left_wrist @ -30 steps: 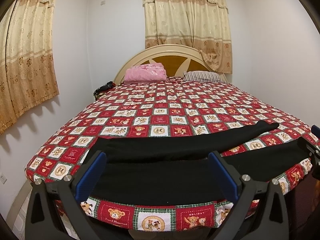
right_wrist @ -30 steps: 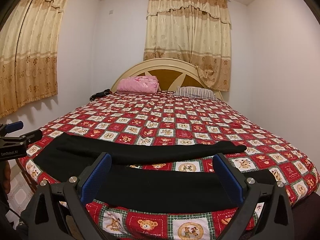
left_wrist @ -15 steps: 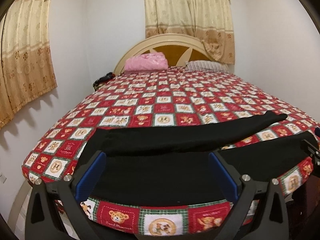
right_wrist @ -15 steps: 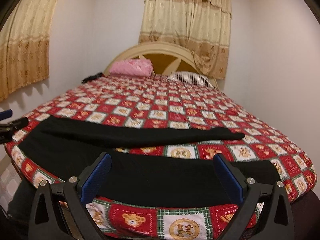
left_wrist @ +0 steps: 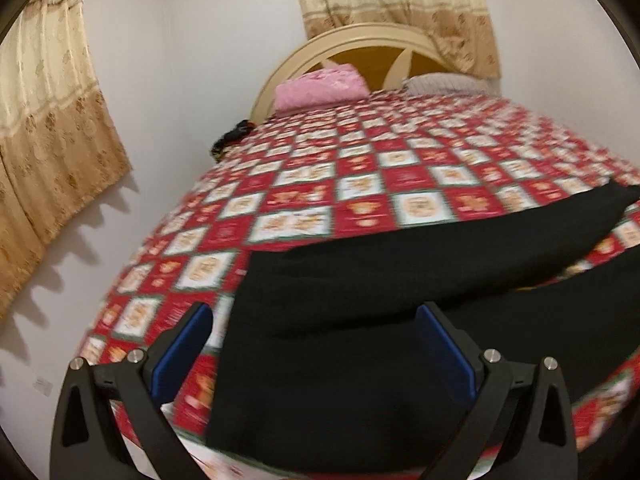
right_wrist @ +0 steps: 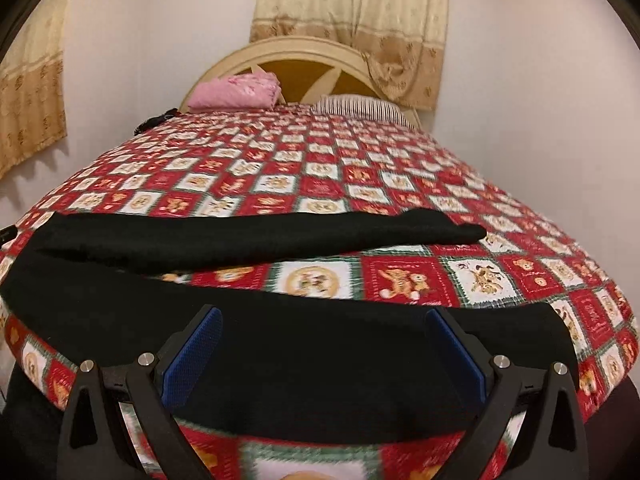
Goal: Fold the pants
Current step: 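Lower both grippers onto the pants waistband and close on the fabric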
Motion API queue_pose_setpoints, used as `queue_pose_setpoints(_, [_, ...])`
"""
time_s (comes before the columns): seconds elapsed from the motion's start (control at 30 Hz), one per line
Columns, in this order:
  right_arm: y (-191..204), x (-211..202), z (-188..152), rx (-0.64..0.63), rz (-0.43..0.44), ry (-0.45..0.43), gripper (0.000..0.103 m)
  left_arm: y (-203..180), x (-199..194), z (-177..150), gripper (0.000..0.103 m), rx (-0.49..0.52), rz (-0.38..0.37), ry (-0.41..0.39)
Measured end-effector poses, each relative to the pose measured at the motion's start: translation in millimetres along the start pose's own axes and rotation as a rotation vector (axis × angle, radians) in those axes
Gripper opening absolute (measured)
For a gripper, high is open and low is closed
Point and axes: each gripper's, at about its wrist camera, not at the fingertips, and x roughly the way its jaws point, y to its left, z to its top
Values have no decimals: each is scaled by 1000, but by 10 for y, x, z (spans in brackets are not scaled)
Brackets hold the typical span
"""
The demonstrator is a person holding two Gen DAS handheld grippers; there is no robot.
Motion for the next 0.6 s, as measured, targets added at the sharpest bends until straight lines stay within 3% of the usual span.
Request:
queue_pose_setpoints(0.17, [-334,268,192,29,5,48,102,422,413,89,103,-8,41,35])
queue_pose_setpoints(0.37, [-599,497,375,63,-17,75,102,723,1003,167,103,-77,-47,116])
queue_pose_setpoints(0.43, [-654,578,401,70,-9,90,101,732,1159,203,97,-87,-69,142])
queue_pose_setpoints(0.5, [-716,653,412,82,-1,104,95,726,1376,217,87,-102,-112,189])
queue_pose_setpoints(0.57, [-804,759,433,99,10,137,81,735,1542,240,78,-113,-125,212])
queue_pose_setpoints(0.6, [-843,804,444,105,14,151,80,758,1608,256,74,-114,-135,222])
